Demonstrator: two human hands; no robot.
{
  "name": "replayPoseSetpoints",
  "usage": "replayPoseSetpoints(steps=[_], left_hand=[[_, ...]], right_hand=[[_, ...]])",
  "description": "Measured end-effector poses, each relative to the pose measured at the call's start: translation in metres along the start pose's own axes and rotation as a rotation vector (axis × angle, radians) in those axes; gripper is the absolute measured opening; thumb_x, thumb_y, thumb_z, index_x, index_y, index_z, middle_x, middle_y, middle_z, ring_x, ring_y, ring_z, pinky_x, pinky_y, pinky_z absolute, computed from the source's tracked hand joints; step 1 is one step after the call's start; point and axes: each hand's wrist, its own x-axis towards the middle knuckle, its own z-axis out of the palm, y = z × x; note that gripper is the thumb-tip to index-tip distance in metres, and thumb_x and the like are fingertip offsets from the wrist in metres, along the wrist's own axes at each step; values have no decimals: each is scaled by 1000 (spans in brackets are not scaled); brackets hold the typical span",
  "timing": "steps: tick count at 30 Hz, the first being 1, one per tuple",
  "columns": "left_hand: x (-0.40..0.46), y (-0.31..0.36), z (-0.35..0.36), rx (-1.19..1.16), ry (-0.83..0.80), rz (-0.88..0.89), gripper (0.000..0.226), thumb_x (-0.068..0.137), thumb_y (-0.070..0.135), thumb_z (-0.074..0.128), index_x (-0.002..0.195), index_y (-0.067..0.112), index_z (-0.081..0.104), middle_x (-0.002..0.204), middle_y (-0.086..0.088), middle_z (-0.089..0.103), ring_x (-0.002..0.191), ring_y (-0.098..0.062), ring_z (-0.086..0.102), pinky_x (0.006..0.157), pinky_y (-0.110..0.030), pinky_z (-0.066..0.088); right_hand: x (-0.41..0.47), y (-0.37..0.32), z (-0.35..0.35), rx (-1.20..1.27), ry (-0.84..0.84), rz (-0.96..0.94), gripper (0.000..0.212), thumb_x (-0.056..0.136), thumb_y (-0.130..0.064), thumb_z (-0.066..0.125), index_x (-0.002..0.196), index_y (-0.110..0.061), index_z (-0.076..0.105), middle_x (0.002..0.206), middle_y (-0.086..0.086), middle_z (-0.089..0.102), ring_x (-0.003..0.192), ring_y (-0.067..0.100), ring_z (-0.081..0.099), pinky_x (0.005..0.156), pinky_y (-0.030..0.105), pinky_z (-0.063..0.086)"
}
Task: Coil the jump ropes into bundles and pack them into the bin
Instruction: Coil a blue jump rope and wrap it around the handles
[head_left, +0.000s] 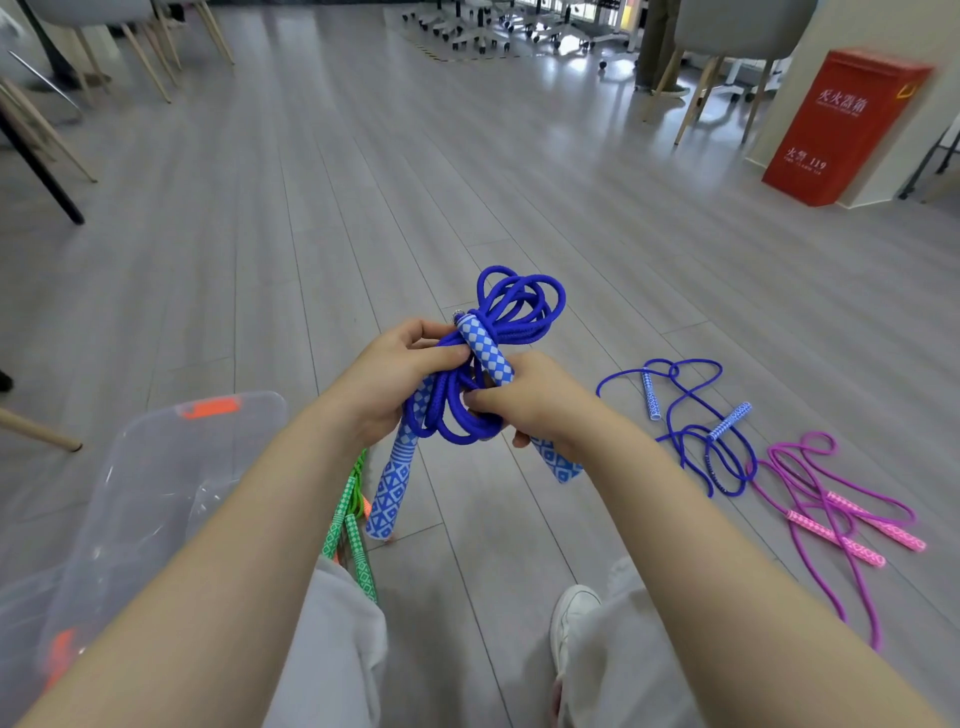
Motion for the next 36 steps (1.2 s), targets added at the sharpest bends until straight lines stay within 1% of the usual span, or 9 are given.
replayPoseSetpoints(steps=[5, 9, 13, 18, 20, 23, 28, 32, 36], left_hand=[[0, -2, -2, 134, -94, 45, 29, 94, 11, 55, 120, 20, 64, 113, -12, 70, 102, -30, 67, 96, -47, 52], [-3, 1, 0, 118, -174, 24, 49, 77, 16, 46, 118, 32, 66, 119, -15, 67, 99, -26, 60, 100, -53, 44], [-7, 2, 2, 165, -198, 53, 57, 73, 7, 48, 118, 37, 66, 119, -13, 66, 98, -22, 59, 91, -40, 44], [-9, 3, 1, 190, -200, 83, 50, 80, 4, 56, 116, 38, 65, 115, -21, 64, 91, -26, 57, 83, -41, 44], [-7, 2, -1, 263, -149, 60, 45, 77, 12, 60, 116, 36, 63, 94, -26, 62, 81, -24, 55, 76, -38, 44], [-7, -1, 0, 361, -66, 14, 35, 73, 20, 62, 107, 16, 56, 66, -5, 54, 66, -17, 48, 67, -34, 41], [-5, 0, 3, 288, -65, -35, 13, 89, 16, 61, 99, 10, 56, 68, -1, 52, 62, -13, 45, 58, -25, 40], [-7, -1, 6, 292, -144, -63, 11, 95, 19, 57, 85, 14, 58, 65, 2, 46, 57, -10, 40, 57, -22, 37], [-8, 2, 8, 175, -123, -143, 15, 94, 11, 53, 79, 16, 53, 65, 1, 42, 58, -11, 36, 56, -24, 34]], right_hand=[[1, 3, -10, 19, 36, 33, 5, 86, -10, 59, 91, -13, 58, 73, 0, 63, 43, 3, 57, 44, 17, 44], [2, 4, -16, 49, 48, 51, 10, 86, -9, 58, 96, -10, 60, 79, 5, 65, 50, 6, 60, 44, 18, 45], [3, 6, -19, 40, 47, 44, 6, 86, -9, 59, 90, -12, 58, 76, 4, 64, 46, 4, 59, 44, 18, 44], [1, 4, -23, 38, 18, 45, 9, 86, -10, 60, 95, -9, 61, 80, 6, 66, 53, 8, 60, 45, 19, 44], [1, 4, -22, 25, 8, 49, 14, 86, -10, 60, 99, -8, 61, 85, 8, 67, 59, 11, 60, 45, 20, 44], [3, 5, -20, -36, 5, 67, 6, 87, -12, 59, 93, -11, 58, 84, 7, 66, 61, 12, 59, 48, 21, 46], [8, 9, -19, -99, 61, 33, 1, 88, -14, 57, 88, -13, 57, 82, 6, 65, 62, 13, 60, 47, 21, 48], [13, 15, -12, -276, 156, -3, 10, 89, -18, 56, 80, -16, 54, 75, 4, 63, 60, 19, 62, 57, 32, 58], [16, 15, -10, -405, 223, -36, 17, 88, -13, 54, 72, -15, 48, 68, 3, 56, 56, 18, 52, 51, 31, 48]])
